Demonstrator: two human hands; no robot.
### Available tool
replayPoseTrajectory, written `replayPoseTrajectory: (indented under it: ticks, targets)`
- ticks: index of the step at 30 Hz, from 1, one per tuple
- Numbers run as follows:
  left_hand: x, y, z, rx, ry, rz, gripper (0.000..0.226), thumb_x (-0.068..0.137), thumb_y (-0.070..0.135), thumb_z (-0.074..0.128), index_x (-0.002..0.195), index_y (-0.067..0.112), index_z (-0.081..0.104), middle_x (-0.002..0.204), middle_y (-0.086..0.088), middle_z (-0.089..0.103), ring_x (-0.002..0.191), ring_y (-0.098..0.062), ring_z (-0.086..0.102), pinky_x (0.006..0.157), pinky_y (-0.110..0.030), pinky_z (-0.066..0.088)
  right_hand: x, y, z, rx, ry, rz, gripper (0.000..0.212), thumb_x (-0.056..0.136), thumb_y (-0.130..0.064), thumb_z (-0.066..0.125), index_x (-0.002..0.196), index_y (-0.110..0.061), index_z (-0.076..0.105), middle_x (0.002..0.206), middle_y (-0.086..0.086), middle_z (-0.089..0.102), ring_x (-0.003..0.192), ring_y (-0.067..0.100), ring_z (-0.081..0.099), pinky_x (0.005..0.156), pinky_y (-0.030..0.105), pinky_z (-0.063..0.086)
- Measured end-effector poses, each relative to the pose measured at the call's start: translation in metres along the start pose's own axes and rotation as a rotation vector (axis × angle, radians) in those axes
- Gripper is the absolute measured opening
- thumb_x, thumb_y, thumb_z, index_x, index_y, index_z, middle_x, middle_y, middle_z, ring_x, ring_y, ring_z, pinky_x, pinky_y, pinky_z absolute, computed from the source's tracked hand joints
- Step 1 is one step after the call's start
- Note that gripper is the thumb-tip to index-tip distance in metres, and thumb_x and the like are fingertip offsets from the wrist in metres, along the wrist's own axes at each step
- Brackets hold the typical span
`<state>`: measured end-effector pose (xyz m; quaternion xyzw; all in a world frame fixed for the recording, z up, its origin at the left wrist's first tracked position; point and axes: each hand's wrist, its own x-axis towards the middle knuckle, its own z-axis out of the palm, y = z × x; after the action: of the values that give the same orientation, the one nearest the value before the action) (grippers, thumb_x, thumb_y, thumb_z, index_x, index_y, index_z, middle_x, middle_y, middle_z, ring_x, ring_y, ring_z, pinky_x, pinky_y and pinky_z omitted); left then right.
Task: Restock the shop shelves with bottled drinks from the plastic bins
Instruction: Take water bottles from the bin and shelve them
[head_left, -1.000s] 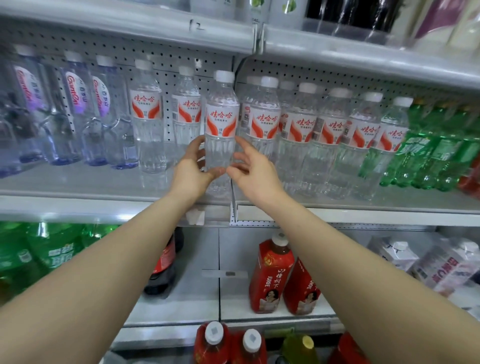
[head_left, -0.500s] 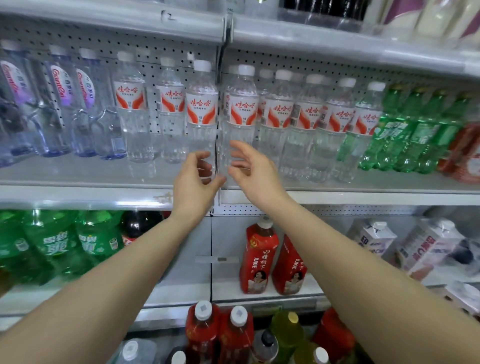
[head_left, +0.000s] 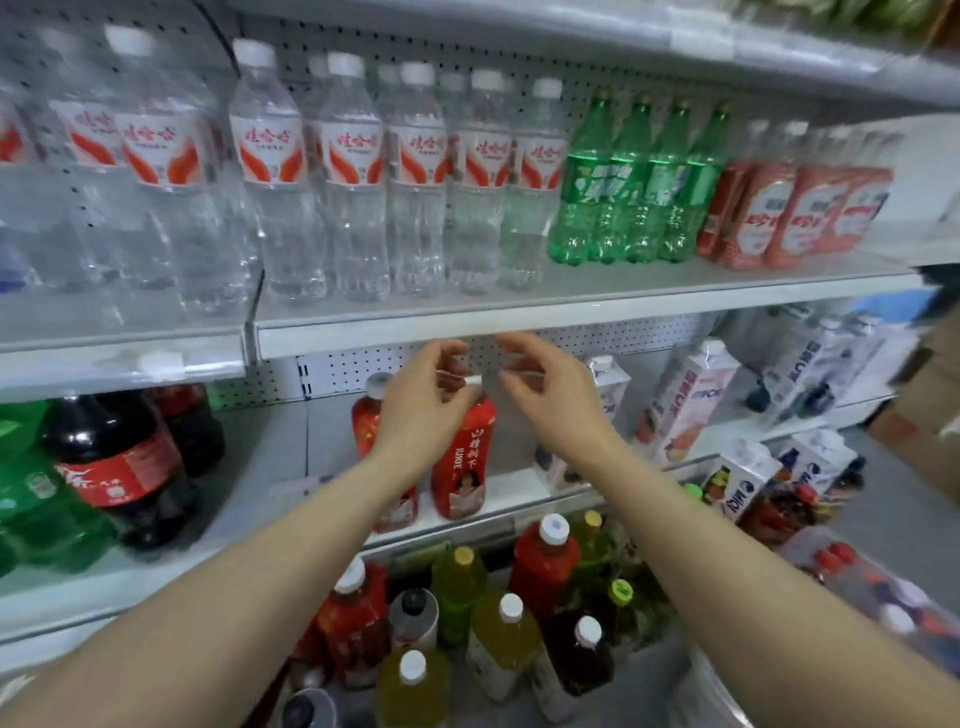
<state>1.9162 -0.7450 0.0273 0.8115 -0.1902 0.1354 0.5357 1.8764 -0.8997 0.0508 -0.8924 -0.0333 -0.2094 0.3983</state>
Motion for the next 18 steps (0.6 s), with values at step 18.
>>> replayPoseTrajectory:
  ticks: [18]
  targets:
    - [-0.085,0.082,0.27,-0.083,-0.485,0.022,0.039,0.083,0.009,0.074,0.117,0.02,0.06,0.099,0.006,0.063,0.091,-0.011,0.063,0.085,-0.027,0.052,-0.16,0.186,-0.181,-0.092,0.264,0.376,0.037,0.093,-0.008,0.065,0.125,-0.027,0.066,0.111,-0.014,0.069,0.1,0.001,0.065,0.091,0.024,0.054]
